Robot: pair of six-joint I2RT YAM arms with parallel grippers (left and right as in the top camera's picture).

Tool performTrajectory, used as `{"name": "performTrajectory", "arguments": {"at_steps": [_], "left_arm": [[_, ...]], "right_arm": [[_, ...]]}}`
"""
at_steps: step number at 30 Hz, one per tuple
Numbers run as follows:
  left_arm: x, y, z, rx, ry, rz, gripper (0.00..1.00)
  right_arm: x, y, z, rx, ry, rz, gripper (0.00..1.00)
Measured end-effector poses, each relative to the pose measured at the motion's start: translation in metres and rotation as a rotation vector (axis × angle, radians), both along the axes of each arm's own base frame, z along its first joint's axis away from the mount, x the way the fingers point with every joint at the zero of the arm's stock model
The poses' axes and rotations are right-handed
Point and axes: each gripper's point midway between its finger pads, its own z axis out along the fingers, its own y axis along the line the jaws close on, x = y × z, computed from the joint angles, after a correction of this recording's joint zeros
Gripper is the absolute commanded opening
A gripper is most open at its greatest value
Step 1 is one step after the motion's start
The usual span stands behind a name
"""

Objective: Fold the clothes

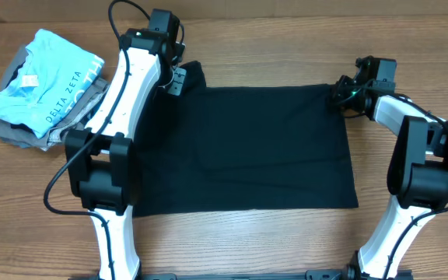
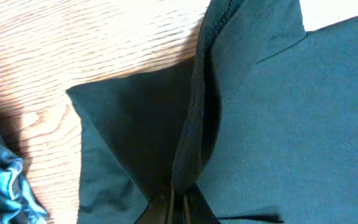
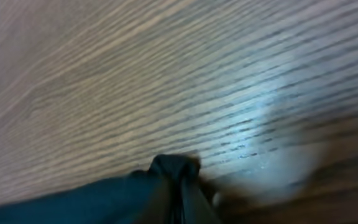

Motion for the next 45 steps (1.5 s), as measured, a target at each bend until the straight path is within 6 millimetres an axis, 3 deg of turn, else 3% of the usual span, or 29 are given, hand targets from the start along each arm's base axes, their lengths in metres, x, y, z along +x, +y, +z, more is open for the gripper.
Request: {"name": "performTrajectory", "arguments": {"at_steps": [8, 16, 24, 30, 38, 45], "left_arm": [[-0.007, 0.004, 0.001, 0.016, 0.024, 0.005, 0.04], [-0.015, 0.017, 0.005, 0.021, 0.052, 0.037, 0.04], [-0.039, 0.034, 0.031, 0.03, 0.085, 0.073, 0.04], [-0.079, 0.04, 0.038, 0.054, 0.221, 0.072, 0.04], [-0.116, 0.048, 0.041, 0.064, 0.375, 0.093, 0.04], [-0.128, 0.049, 0.042, 0.025, 0.426, 0.116, 0.04]], "right_arm": [[-0.007, -0.012, 0.005, 0.04, 0.027, -0.014, 0.04], [-0.021, -0.014, 0.053, 0.042, 0.02, -0.023, 0.04], [-0.044, -0.01, 0.066, 0.059, 0.091, -0.026, 0.04], [-0.075, -0.009, 0.076, 0.08, 0.188, -0.042, 0.04], [-0.127, -0.004, 0.064, 0.097, 0.413, -0.062, 0.04], [-0.163, -0.01, 0.056, 0.061, 0.566, -0.091, 0.04]]}}
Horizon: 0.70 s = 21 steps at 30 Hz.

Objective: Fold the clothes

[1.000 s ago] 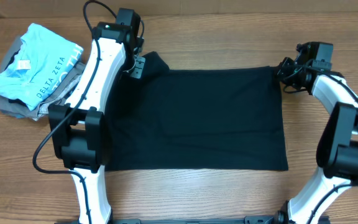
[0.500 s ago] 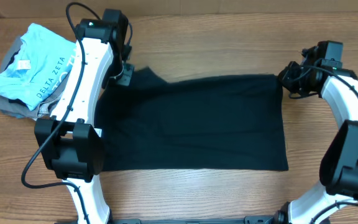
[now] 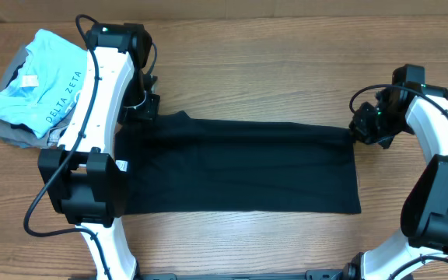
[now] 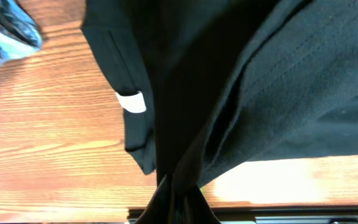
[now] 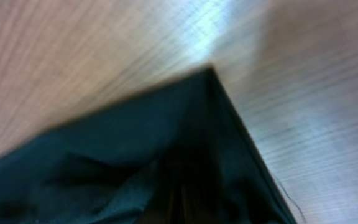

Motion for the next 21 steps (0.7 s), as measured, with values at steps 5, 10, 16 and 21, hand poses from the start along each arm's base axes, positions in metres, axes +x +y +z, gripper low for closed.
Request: {"name": "performTrajectory", "arguments": {"at_steps": [5, 10, 16, 21], "left_arm": [[-0.015, -0.003, -0.005, -0.026, 0.043, 0.008, 0.04], [-0.045, -0.002, -0.01, -0.027, 0.108, 0.011, 0.04], [-0.065, 0.0, -0.012, -0.027, 0.131, 0.013, 0.04], [-0.078, 0.002, -0.02, -0.021, 0.183, 0.014, 0.04]], "right_arm": [[-0.025, -0.005, -0.001, -0.013, 0.093, 0.025, 0.04], [-0.038, -0.005, -0.001, -0.015, 0.138, 0.052, 0.04], [-0.066, -0.003, 0.003, -0.009, 0.25, 0.074, 0.04], [-0.077, -0.004, 0.005, -0.019, 0.299, 0.084, 0.05]]}}
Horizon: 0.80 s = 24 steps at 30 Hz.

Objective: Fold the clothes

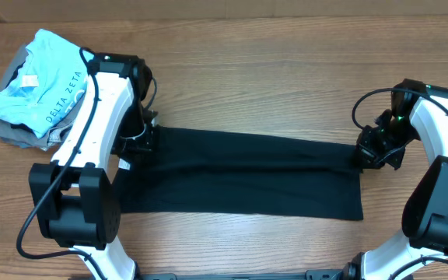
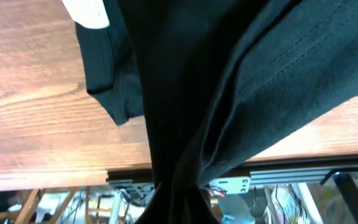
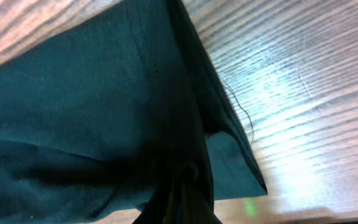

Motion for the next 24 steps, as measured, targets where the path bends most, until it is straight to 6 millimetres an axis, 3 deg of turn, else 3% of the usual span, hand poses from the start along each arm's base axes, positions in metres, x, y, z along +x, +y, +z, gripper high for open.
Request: {"name": "performTrajectory", "arguments": {"at_steps": [4, 5, 8, 11, 15, 18, 24], "left_arm": [[-0.007, 0.001, -0.003, 0.007, 0.027, 0.008, 0.06], [-0.007, 0.001, -0.004, 0.008, 0.03, 0.01, 0.11], [-0.008, 0.001, -0.004, 0.012, 0.033, 0.017, 0.2], [-0.009, 0.001, -0.004, 0.014, 0.038, 0.021, 0.33], [-0.011, 0.002, -0.004, 0.017, 0.045, 0.023, 0.37], [-0.012, 0.002, -0.004, 0.017, 0.047, 0.023, 0.38], [-0.003, 0.001, -0.008, 0.012, 0.008, 0.023, 0.43]], "right_arm": [[-0.004, -0.001, 0.001, -0.006, 0.017, 0.006, 0.15], [-0.005, -0.001, 0.001, -0.006, 0.022, 0.008, 0.19], [-0.014, -0.002, 0.003, -0.014, 0.058, 0.014, 0.19], [-0.021, -0.003, 0.005, -0.022, 0.089, 0.02, 0.31], [-0.022, -0.006, 0.004, -0.038, 0.094, 0.022, 0.49], [-0.021, -0.007, 0.004, -0.045, 0.088, 0.027, 0.56], [-0.008, -0.009, 0.0, -0.053, 0.036, 0.021, 0.57]]}}
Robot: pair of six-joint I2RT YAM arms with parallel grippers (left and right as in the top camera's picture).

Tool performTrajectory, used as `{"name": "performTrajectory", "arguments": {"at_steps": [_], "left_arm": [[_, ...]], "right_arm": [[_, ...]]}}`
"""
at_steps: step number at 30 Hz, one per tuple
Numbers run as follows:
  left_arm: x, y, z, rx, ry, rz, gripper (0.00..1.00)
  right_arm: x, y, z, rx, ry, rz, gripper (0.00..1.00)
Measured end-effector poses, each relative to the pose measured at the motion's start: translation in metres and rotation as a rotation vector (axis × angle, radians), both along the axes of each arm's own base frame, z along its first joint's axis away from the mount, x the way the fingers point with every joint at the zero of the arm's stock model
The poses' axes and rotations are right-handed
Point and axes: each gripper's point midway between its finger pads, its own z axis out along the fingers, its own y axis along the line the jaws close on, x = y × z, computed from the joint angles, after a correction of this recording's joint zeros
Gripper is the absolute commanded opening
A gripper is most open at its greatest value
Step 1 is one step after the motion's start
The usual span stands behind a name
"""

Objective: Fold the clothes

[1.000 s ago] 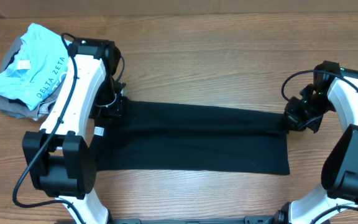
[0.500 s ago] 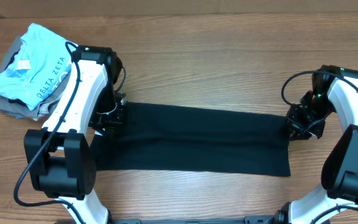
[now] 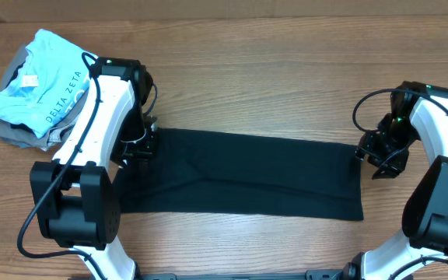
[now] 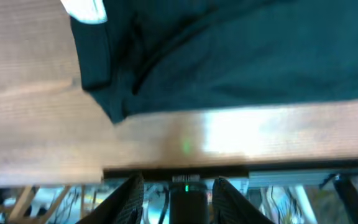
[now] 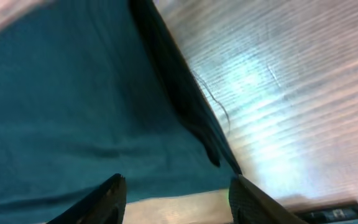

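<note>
A black garment (image 3: 239, 175) lies on the wooden table as a long folded strip running left to right. My left gripper (image 3: 136, 148) hovers at its left end, open, with nothing between its fingers (image 4: 126, 200). In the left wrist view the black garment (image 4: 241, 56) lies flat past the fingers, with a white tag (image 4: 86, 9) at its corner. My right gripper (image 3: 379, 159) stands just off the strip's right end, open and empty. In the right wrist view the garment's edge (image 5: 185, 112) lies on the wood beyond the spread fingers (image 5: 101, 202).
A stack of folded clothes (image 3: 41, 82), light blue with lettering on top and grey beneath, sits at the table's back left, close to the left arm. The table's front edge (image 4: 179, 173) shows in the left wrist view, with cables under it.
Both grippers were shut on the garment's ends and now stand open. The cloth has dropped from them and lies flat. The right gripper has shifted slightly off the strip's end.
The garment first lay spread wide, with each gripper shut on a far corner. Then the far edge was nearer the front and the cloth was narrower. Later it lay as a long strip, still gripped. Now both ends are released.
</note>
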Motion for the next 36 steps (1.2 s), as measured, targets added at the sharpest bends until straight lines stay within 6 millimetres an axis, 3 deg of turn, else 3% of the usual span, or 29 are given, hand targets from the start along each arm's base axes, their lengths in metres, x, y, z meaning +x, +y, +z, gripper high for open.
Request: {"name": "performTrajectory", "arguments": {"at_steps": [6, 10, 11, 13, 18, 22, 35, 36], "left_arm": [[0.038, -0.016, -0.014, -0.077, -0.162, 0.004, 0.54], [0.051, -0.036, -0.028, -0.132, -0.227, -0.033, 0.56], [0.046, -0.047, -0.037, -0.166, -0.216, -0.065, 0.56], [0.046, -0.055, -0.047, -0.182, -0.232, -0.093, 0.55], [0.038, -0.065, -0.084, -0.199, -0.258, -0.148, 0.52], [0.035, -0.065, -0.095, -0.209, -0.261, -0.164, 0.05], [-0.023, -0.084, -0.076, -0.375, -0.018, -0.143, 0.04], [-0.024, -0.085, -0.076, -0.383, -0.018, -0.145, 0.13]], "right_arm": [[0.031, 0.015, -0.001, 0.105, -0.145, -0.003, 0.55], [0.047, 0.036, 0.015, 0.23, -0.26, 0.016, 0.56], [0.053, 0.043, 0.033, 0.267, -0.334, 0.027, 0.56], [0.055, 0.046, 0.047, 0.279, -0.384, 0.036, 0.57], [0.054, 0.054, 0.096, 0.274, -0.556, 0.078, 0.6], [0.049, 0.06, 0.118, 0.272, -0.625, 0.105, 0.59], [0.049, 0.062, 0.12, 0.279, -0.629, 0.108, 0.59], [0.049, 0.062, 0.12, 0.279, -0.63, 0.108, 0.59]]}}
